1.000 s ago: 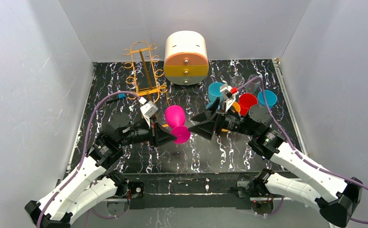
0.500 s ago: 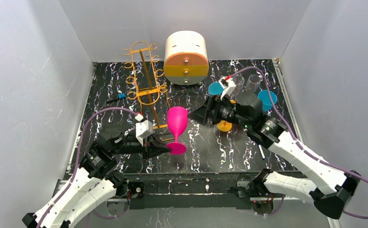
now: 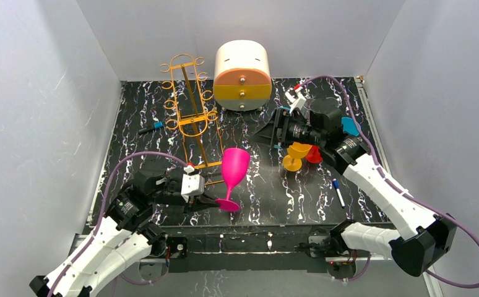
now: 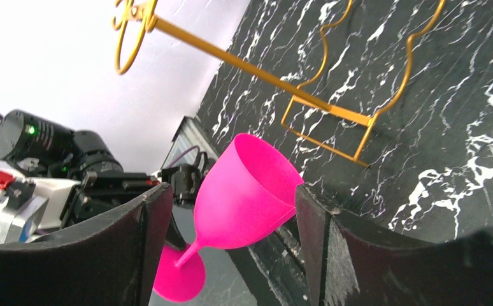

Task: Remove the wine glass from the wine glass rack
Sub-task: Place the wine glass at the center of the board.

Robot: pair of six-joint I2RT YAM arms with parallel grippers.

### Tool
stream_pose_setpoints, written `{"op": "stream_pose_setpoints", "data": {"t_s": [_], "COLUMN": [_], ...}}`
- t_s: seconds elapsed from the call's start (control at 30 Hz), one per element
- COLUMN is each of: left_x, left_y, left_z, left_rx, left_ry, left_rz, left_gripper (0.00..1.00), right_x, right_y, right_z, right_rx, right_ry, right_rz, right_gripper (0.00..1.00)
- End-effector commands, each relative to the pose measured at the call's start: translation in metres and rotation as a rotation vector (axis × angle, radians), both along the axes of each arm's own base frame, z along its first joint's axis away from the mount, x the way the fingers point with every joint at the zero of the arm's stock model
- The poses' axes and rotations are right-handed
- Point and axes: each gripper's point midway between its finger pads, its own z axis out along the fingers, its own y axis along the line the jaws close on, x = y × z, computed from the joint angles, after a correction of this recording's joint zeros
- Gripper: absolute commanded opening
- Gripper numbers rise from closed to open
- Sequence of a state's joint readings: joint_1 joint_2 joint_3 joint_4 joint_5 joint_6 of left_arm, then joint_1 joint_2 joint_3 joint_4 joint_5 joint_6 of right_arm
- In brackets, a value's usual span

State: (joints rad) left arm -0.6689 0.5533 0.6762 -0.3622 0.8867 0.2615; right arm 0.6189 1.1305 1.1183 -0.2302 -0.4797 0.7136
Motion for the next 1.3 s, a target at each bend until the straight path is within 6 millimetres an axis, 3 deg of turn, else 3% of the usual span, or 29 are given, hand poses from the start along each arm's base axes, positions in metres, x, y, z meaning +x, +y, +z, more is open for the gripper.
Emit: {"op": "stream_pose_setpoints", "data": {"t_s": [0.0,0.13,0.37,0.53,0.67,0.8,0.97,1.27], "left_x": [0.005,0.006,0.001,-0.002,-0.008,-0.009,-0.013,-0.007], "left_y": [0.004,0.003,0.001,-0.001,-0.004,-0.003,-0.001,0.003], "left_z": [0.007,0.009,0.014,0.017,0.018,0.019,0.019,0.022], "left_rx": [0.002,-0.003,-0.013,-0.022,-0.026,-0.031,-0.039,-0.048], "left_ry": [-0.092,-0.11,-0.086,-0.094,-0.063,-0.069,-0.068,-0.091], "left_rz": [0.008,0.005,-0.03,-0.066,-0.109,-0.109,-0.106,-0.043], "left_gripper": [0.0,0.0,0.0,0.0,0.0,0.0,0.0,0.0], "right_x": [0.015,-0.002,-0.005,0.001,-0.011,-0.02,-0.024,-0.003], "right_y": [-0.006,0.009,0.027,0.038,0.045,0.044,0.042,0.029], "right_z": [0.017,0.025,0.028,0.016,0.014,0.007,0.005,0.007], "right_rx": [0.02,0.098,0.109,0.067,0.104,0.085,0.088,0.112], "right_ry": [-0.07,-0.1,-0.062,0.019,0.08,0.151,0.179,0.232], "right_rz": [-0.085,0.069,0.21,0.273,0.4,0.463,0.489,0.432], "right_gripper": [0.77,0.78,0.74,0.72,0.65,0.59,0.6,0.61]}}
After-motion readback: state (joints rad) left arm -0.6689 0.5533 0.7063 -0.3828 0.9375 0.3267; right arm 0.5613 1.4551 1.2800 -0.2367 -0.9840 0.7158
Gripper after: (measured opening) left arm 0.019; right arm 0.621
